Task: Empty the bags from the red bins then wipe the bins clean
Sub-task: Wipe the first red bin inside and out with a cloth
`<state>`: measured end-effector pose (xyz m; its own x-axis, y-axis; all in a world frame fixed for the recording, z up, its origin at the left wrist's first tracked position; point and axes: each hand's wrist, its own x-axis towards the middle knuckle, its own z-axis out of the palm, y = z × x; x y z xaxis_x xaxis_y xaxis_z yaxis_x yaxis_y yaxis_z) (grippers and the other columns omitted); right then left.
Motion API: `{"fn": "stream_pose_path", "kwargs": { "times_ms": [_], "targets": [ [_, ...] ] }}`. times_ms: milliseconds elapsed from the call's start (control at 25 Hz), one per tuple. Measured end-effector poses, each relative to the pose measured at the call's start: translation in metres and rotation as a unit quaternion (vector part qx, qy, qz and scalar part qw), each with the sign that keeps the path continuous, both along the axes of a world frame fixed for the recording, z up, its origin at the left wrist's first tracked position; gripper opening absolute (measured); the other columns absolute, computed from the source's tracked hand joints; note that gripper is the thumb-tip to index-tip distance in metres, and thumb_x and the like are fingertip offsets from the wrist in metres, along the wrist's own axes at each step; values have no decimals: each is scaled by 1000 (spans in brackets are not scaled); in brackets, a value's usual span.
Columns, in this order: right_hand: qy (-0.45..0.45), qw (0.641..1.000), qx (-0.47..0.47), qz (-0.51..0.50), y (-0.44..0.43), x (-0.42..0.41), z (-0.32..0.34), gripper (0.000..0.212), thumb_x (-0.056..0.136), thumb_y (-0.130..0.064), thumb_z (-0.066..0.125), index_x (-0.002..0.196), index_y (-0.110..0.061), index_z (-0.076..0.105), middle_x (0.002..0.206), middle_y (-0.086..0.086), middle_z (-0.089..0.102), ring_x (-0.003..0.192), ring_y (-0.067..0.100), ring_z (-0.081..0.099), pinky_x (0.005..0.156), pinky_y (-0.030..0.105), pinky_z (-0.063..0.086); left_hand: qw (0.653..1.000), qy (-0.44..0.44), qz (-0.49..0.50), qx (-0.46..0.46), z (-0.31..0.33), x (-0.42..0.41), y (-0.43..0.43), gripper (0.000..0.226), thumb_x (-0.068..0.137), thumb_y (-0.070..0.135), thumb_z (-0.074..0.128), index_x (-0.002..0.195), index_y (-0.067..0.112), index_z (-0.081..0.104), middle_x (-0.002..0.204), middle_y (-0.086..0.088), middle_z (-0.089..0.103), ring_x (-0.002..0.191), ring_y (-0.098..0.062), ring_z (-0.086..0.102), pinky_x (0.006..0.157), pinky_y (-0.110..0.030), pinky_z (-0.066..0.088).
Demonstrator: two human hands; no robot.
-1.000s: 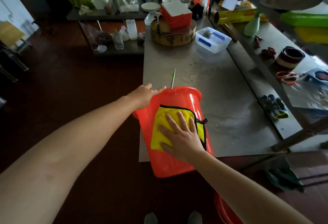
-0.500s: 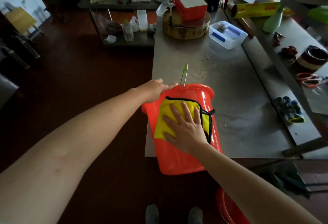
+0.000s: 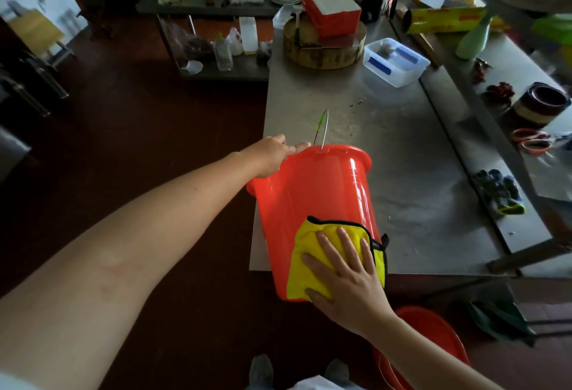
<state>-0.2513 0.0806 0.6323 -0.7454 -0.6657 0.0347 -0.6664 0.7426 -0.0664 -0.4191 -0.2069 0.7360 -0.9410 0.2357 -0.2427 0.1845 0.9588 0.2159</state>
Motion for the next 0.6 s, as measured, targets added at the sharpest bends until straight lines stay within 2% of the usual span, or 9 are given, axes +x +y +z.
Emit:
{"fn": "stream_pose_path", "kwargs": {
  "times_ms": [120,240,360,600],
  "targets": [
    [-13,1000,-3,-2,-4,-14,5,68,91,-79,36,153,-53,27,169,-11,5,156,31,-5,117,69,18,1000,0,-2,-11,-2,-2,1,88,93,-9,36,154,52,16,107,-4,40,103,-24,48,90,-39,51],
    [-35,999,-7,-14,-19,-43,16,67,90,-79,34,152,-57,22,169,-15,-2,155,25,-17,120,66,9,1000,-6,1,-16,-6,-2,-3,92,91,-11,36,154,52,13,107,-3,38,108,-24,46,93,-42,51],
    [-50,998,-8,-27,-42,-81,29,69,89,-80,33,153,-57,17,168,-17,-7,153,21,-24,121,65,2,1000,-1,0,-12,-7,-1,-4,92,90,-11,37,154,51,13,106,-2,37,105,-24,45,91,-41,51],
    [-63,996,-17,-57,-74,-140,49,70,90,-80,31,154,-56,15,169,-13,-2,155,22,-18,122,63,0,1000,13,15,-15,-7,3,-5,92,92,-12,34,154,52,11,113,-3,36,109,-26,43,83,-35,48]
  ]
}}
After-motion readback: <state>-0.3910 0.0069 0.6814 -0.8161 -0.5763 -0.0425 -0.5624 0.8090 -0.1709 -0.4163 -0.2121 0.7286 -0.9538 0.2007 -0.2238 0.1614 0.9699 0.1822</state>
